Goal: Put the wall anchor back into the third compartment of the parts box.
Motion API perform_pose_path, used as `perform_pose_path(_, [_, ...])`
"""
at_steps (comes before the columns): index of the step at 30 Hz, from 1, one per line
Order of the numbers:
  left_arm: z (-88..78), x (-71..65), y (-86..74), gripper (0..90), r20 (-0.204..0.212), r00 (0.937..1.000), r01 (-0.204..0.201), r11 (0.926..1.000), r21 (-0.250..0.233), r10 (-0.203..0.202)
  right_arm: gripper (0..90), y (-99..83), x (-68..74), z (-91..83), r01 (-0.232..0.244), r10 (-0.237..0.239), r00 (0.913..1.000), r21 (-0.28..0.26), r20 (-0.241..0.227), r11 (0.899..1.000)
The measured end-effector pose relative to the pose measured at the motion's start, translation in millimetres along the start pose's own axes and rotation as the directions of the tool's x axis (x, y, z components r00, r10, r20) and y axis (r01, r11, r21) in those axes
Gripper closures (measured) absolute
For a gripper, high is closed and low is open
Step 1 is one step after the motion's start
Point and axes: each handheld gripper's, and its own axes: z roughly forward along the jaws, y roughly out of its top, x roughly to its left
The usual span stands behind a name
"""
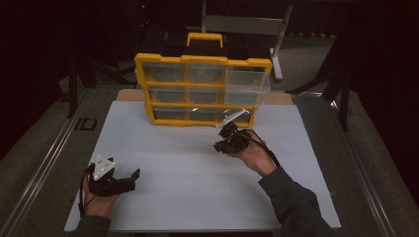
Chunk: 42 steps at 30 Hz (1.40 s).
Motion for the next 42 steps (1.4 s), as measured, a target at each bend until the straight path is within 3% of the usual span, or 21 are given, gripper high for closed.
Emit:
perform_pose_path(25, [0.1,0.1,0.0,0.1,-0.001,1.0,-0.001,1.0,0.0,0.001,84.1,13.3,-2.9,-28.9,0.016,-0.015,0.9999,-0.041,0.006,0.999])
perform_pose_path(42, [0.0,0.1,0.1,0.1,0.0,1.0,-0.001,1.0,0.0,0.001,84.1,21.9,1.5,-43.8,0.029,-0.029,0.9996,-0.038,0.007,0.999])
